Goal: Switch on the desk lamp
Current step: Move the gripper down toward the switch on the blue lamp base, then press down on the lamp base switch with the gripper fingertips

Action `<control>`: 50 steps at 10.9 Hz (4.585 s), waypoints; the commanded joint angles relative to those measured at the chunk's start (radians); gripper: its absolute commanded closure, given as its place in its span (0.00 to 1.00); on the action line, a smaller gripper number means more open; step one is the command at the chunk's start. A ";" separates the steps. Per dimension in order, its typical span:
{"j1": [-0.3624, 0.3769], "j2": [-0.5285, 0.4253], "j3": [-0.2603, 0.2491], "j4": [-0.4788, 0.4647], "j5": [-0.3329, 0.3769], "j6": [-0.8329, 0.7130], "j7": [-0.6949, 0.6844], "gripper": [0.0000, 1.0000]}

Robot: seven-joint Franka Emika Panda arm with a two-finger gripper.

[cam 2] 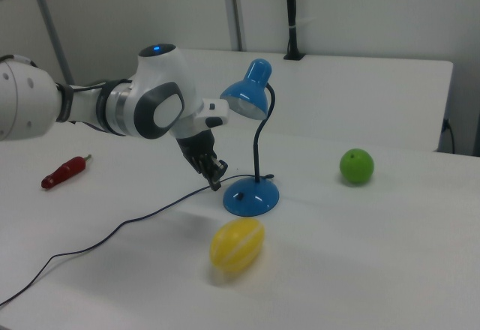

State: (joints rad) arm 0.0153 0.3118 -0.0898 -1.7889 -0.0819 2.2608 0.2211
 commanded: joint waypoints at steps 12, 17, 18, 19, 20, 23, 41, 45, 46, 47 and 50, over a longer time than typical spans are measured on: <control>-0.028 0.119 0.001 -0.001 -0.065 0.299 -0.103 1.00; -0.028 0.139 0.001 -0.001 -0.073 0.345 -0.105 1.00; -0.028 0.141 0.001 -0.001 -0.076 0.353 -0.105 1.00; -0.028 0.141 0.001 -0.001 -0.076 0.355 -0.103 1.00; -0.029 0.142 0.001 -0.001 -0.076 0.355 -0.103 1.00; -0.029 0.144 0.001 -0.001 -0.076 0.356 -0.103 1.00; -0.032 0.164 0.001 -0.006 -0.076 0.378 -0.115 1.00; -0.040 0.184 0.001 -0.003 -0.076 0.382 -0.118 1.00; -0.041 0.188 -0.001 -0.003 -0.078 0.385 -0.118 1.00; -0.049 0.196 0.001 -0.003 -0.081 0.396 -0.124 1.00; -0.051 0.202 0.001 -0.001 -0.081 0.401 -0.124 1.00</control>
State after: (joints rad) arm -0.0150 0.4666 -0.0900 -1.7857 -0.1441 2.6267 0.1211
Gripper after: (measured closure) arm 0.991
